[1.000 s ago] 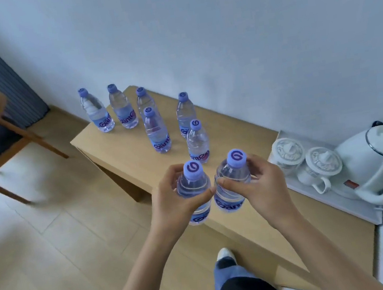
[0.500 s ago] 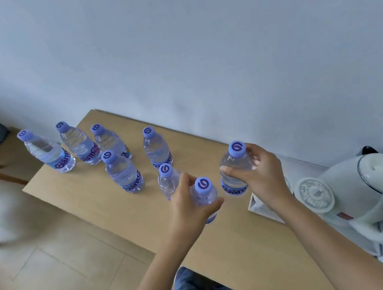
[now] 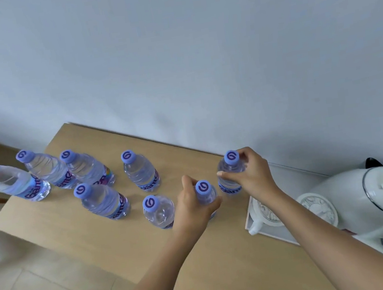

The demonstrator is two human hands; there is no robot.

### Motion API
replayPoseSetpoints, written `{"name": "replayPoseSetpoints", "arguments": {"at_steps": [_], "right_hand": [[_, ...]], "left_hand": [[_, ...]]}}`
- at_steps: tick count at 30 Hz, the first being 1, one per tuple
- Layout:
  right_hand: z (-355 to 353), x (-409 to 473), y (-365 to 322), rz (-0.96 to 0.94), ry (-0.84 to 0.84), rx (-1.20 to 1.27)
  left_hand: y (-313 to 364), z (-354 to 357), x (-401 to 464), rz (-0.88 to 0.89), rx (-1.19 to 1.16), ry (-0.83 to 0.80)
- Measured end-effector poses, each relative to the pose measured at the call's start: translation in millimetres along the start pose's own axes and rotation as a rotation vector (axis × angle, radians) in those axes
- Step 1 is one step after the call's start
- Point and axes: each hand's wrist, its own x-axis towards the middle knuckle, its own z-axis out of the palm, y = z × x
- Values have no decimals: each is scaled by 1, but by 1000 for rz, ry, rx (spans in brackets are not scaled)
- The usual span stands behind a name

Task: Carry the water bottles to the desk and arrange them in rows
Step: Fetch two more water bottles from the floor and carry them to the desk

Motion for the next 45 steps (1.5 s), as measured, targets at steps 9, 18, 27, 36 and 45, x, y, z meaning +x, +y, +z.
{"name": "replayPoseSetpoints", "arguments": {"at_steps": [9,18,27,36,45], "right_hand": [[-3,8,13,47,2,43],[-7,10,13,74,-89,11],[-14,0,0,79,-126,-22],[-29,-32,-38,4,-36,-66],[-57,-112,-123,-80,128,-58]], "left_hand": [[5,5,21,-6,5,-14],[7,-1,17,-11,-3,-18],[15,-11,8,15,38,-58],[45,-42,-8,97,52,-92],[109,-108,-38,346,-6,-229]]}}
